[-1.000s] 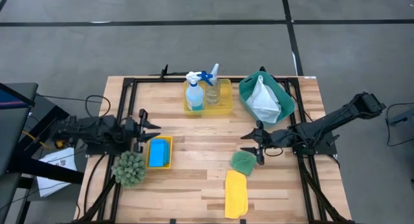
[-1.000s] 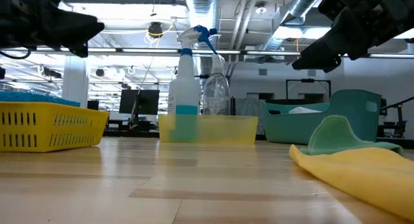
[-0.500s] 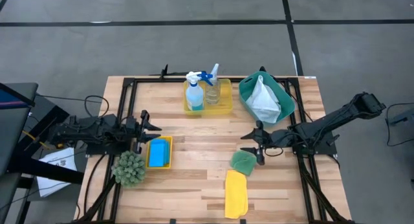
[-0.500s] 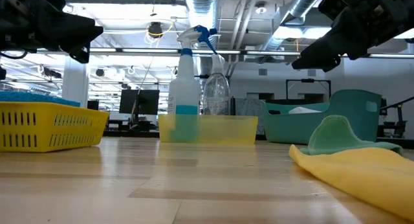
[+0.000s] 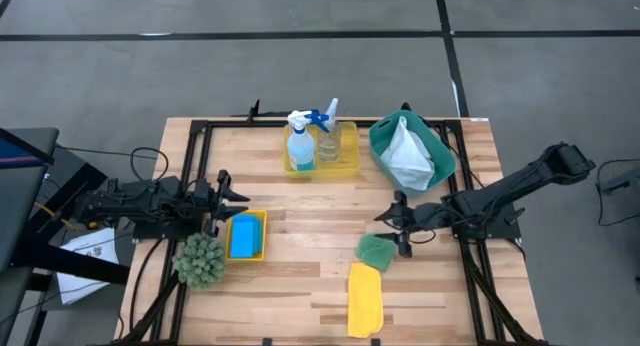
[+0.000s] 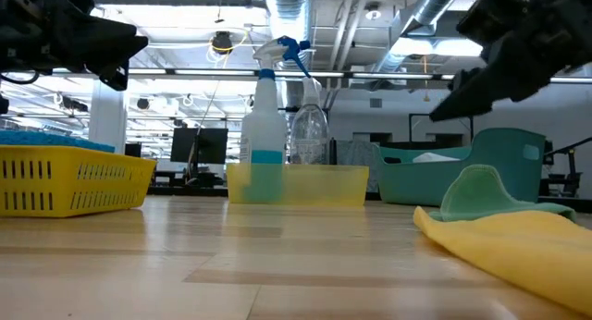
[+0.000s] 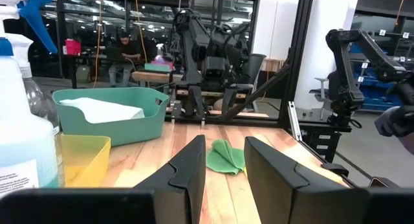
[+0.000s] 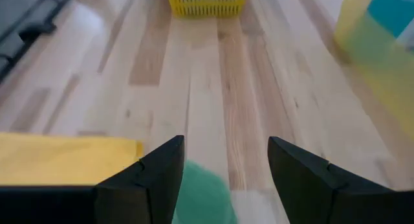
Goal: Pick & Place Kitchen Items
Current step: Put the green microfiber cloth into the green bin
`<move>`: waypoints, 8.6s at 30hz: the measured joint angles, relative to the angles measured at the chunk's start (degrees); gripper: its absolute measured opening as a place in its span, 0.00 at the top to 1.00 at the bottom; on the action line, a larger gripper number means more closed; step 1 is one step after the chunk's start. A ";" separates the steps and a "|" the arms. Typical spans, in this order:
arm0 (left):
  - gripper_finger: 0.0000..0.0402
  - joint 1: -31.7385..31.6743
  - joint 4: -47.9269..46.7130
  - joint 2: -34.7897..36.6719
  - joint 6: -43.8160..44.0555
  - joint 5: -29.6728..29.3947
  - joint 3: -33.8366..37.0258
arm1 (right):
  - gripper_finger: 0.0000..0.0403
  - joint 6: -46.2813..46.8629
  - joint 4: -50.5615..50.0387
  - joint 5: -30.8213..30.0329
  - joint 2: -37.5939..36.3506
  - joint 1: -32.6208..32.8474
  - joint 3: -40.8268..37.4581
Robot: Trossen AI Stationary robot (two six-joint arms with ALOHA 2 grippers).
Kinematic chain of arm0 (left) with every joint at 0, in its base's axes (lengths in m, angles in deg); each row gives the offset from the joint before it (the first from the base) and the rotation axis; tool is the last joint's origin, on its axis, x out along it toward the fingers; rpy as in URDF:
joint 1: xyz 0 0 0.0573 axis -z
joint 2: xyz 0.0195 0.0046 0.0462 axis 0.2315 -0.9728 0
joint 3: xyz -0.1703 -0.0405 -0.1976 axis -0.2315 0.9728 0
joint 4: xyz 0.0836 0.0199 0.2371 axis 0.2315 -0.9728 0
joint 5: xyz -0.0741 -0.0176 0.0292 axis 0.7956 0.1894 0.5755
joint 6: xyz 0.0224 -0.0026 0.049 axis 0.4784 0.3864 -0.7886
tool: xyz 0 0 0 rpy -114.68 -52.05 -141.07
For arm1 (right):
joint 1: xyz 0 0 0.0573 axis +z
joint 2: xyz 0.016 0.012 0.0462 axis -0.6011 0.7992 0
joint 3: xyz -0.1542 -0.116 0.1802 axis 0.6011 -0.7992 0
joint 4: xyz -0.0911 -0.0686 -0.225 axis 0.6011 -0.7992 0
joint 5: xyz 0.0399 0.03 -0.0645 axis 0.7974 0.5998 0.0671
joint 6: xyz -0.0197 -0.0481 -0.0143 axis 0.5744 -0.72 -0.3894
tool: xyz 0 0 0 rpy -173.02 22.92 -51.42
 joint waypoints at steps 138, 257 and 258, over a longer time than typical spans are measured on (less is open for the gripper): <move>0.74 0.01 -0.07 -0.04 0.01 0.08 0.02 | 1.00 25.21 -52.35 -50.43 -14.77 -18.46 9.27; 0.74 0.02 -0.07 -0.02 0.01 0.08 0.02 | 0.55 4.51 -14.54 -17.71 13.42 -42.80 9.31; 0.74 0.01 -0.07 -0.02 0.01 0.09 0.01 | 0.53 4.63 -14.50 -17.72 13.42 -42.80 9.31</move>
